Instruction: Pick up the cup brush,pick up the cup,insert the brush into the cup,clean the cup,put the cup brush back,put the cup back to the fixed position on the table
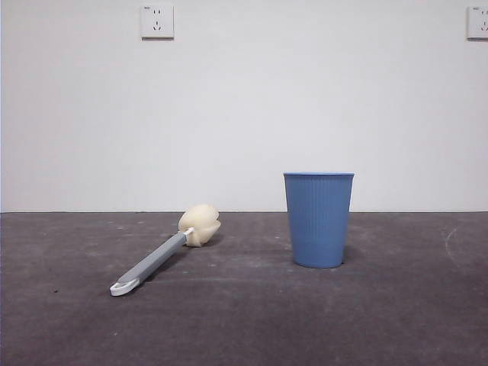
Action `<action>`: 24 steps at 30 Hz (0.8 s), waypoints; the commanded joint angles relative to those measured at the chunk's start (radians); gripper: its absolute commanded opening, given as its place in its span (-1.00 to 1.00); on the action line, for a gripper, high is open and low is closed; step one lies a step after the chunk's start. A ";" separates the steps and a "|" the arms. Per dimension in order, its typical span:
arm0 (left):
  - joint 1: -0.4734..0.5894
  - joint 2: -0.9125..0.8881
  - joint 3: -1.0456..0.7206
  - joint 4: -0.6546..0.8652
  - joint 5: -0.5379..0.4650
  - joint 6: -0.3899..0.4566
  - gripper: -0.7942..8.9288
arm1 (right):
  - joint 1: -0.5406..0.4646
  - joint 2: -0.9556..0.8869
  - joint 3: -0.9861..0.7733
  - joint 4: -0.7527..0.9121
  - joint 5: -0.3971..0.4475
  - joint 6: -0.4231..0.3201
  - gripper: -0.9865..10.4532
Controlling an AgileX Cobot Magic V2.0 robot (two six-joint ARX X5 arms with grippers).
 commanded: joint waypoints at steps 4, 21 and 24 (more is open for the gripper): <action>0.003 -0.082 -0.061 -0.062 -0.006 -0.039 -0.84 | 0.002 -0.001 -0.001 0.005 0.003 0.006 -0.83; 0.002 -0.152 -0.061 -0.191 -0.027 -0.043 -0.84 | 0.002 -0.001 -0.001 0.005 0.003 0.006 -0.83; 0.002 -0.152 -0.061 -0.191 -0.027 -0.043 -0.84 | 0.002 -0.001 -0.001 0.005 0.003 0.006 -0.83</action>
